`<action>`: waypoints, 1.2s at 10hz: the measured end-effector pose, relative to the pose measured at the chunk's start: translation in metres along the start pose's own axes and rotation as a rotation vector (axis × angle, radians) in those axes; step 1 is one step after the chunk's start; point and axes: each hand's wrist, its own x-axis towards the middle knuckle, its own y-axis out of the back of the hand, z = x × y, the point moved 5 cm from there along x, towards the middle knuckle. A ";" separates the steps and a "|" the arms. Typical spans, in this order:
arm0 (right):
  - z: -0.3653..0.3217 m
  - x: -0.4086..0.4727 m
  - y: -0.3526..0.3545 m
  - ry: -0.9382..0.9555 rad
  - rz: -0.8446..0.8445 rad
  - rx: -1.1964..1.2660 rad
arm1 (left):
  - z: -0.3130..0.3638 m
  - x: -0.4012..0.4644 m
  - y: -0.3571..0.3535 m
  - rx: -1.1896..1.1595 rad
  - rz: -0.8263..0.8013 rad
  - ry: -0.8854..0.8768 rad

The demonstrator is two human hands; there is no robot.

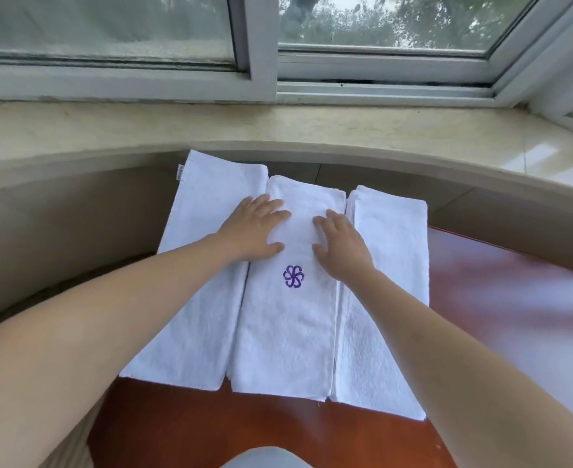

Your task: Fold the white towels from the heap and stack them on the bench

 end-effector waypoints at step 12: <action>-0.043 -0.318 -0.043 -0.073 -0.195 -0.016 | 0.163 -0.284 -0.034 -0.016 -0.199 0.072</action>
